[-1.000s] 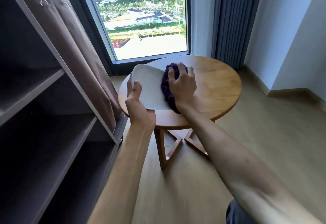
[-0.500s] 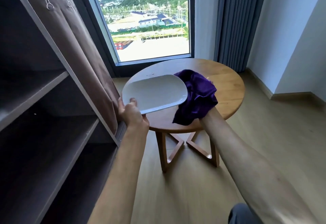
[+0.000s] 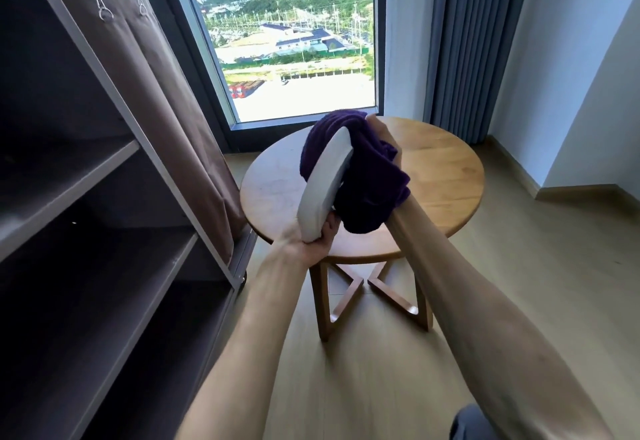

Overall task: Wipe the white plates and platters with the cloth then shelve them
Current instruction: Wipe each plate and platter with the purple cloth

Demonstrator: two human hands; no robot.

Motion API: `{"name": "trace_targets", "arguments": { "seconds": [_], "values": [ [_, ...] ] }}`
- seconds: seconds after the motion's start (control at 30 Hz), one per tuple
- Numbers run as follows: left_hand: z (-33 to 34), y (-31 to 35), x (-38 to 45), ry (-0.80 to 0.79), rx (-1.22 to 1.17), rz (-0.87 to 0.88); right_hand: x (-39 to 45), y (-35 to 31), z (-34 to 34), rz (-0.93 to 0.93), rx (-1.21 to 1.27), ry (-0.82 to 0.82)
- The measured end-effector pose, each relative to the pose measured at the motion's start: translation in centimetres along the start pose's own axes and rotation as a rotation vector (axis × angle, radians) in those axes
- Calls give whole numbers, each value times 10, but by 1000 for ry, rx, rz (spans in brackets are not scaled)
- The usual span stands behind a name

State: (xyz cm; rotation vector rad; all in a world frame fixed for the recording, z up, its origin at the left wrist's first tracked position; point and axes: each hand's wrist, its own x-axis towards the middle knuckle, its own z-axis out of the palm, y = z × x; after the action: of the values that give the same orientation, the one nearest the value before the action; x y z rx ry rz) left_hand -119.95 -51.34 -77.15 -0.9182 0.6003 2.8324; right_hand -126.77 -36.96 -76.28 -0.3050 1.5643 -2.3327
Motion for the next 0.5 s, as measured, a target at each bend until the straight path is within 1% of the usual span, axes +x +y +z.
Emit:
{"name": "trace_targets", "arguments": {
  "seconds": [0.03,0.07,0.1,0.13,0.17,0.2,0.27,0.3,0.37,0.4,0.43,0.47,0.5],
  "values": [
    [0,-3,-1,-13,12,11,-6,2,-1,52,39,-56],
    [-1,-4,-2,-4,42,51,-8,-4,5,49,29,-75],
    [-2,-6,0,23,57,141,-6,-12,12,19,16,-81],
    [0,-8,0,107,94,290,-2,-21,18,-17,14,-119],
    [2,-8,-4,156,134,437,4,-33,28,-51,39,-136],
    [4,-8,-8,203,219,580,12,-43,36,-80,83,-150],
    [4,-4,-25,210,473,861,31,-51,38,-181,17,-129],
    [3,0,-34,195,587,993,37,-52,35,-218,-48,-129],
    [6,7,-48,80,837,1200,40,-52,36,-289,-170,-169],
    [11,9,-53,40,999,1275,41,-52,40,-321,-202,-209],
    [15,11,-55,58,1146,1328,37,-53,44,-323,-220,-249],
    [19,14,-56,104,1224,1360,36,-56,48,-303,-212,-271],
    [20,18,-56,133,1224,1375,38,-58,47,-283,-230,-286]
  ]
}}
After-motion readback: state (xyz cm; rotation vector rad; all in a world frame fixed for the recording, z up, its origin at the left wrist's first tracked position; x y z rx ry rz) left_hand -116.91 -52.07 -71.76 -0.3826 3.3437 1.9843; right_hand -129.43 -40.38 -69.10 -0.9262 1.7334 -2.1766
